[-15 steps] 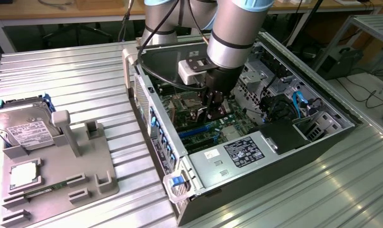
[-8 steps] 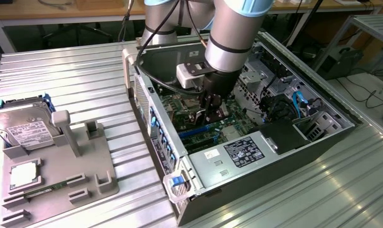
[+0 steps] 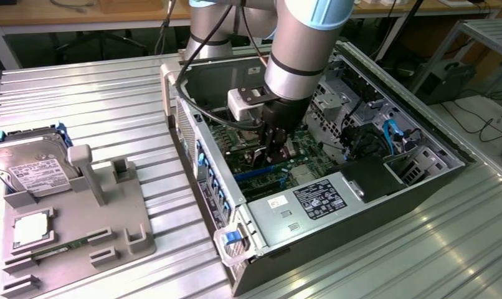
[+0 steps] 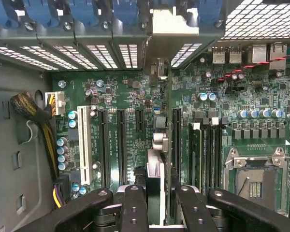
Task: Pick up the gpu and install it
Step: 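Insert the gpu into the slot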
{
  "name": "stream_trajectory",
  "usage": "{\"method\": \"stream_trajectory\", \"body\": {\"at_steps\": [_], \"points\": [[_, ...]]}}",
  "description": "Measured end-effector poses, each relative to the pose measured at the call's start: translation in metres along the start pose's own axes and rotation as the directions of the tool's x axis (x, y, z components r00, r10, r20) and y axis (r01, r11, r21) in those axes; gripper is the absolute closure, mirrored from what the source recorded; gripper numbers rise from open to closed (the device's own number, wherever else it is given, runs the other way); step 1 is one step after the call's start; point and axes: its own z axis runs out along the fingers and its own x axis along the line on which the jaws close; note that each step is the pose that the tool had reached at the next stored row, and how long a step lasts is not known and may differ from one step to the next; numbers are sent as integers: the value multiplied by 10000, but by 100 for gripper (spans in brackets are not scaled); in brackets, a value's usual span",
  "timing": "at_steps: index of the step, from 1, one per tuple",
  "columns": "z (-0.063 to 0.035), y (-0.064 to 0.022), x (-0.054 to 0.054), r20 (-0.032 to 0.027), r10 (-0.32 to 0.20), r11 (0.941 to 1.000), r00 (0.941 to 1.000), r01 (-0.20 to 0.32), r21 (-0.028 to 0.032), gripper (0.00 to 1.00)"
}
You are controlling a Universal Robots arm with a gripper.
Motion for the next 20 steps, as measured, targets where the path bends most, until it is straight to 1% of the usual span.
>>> {"method": "stream_trajectory", "body": {"at_steps": [7, 10, 17, 20], "points": [[61, 33, 2, 1, 0, 10000, 10000, 0, -7, 72], [89, 39, 2, -1, 2, 10000, 10000, -2, -56, 72], [94, 38, 0, 3, 1, 10000, 10000, -1, -56, 72], [93, 39, -18, -1, 2, 10000, 10000, -2, -58, 72]]}}
